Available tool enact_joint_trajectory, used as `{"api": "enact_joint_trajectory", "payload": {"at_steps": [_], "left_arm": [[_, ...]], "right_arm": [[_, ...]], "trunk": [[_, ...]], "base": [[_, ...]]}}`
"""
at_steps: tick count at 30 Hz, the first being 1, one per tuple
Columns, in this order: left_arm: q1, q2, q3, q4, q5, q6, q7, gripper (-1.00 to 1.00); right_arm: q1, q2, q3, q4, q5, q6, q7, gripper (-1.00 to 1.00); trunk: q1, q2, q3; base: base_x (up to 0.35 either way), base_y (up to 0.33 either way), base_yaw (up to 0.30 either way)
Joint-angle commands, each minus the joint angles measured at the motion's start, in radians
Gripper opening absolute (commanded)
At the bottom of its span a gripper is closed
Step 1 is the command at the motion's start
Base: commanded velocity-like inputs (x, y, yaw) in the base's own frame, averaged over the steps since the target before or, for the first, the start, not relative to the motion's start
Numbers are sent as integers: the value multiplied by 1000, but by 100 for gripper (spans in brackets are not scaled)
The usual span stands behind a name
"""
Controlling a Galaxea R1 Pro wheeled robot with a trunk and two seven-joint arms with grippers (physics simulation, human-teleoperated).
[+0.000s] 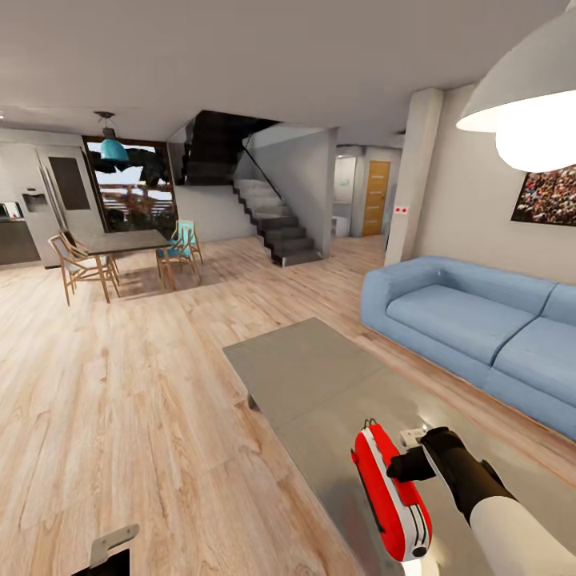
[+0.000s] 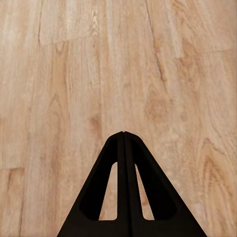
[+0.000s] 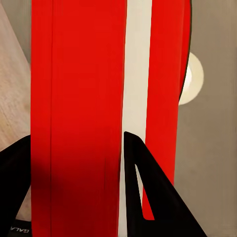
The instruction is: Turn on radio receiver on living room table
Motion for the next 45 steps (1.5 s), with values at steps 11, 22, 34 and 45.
{"api": "enact_joint_trajectory", "payload": {"at_steps": [11, 22, 34, 45], "left_arm": [[0, 1, 0, 0, 0, 0, 0, -100], [0, 1, 1, 0, 0, 1, 0, -100], [0, 0, 0, 0, 0, 1, 1, -100], [0, 0, 0, 0, 0, 0, 8, -100]], "right_arm": [[0, 0, 0, 0, -2, 0, -6, -100], [0, 0, 0, 0, -1, 0, -6, -100], [0, 1, 2, 0, 3, 0, -6, -100], [0, 1, 2, 0, 2, 0, -8, -100]], "trunk": [[42, -77, -34], [65, -119, -53], [65, -119, -53], [96, -175, -78]], "base": [[0, 0, 0], [0, 0, 0], [0, 0, 0], [0, 0, 0]]}}
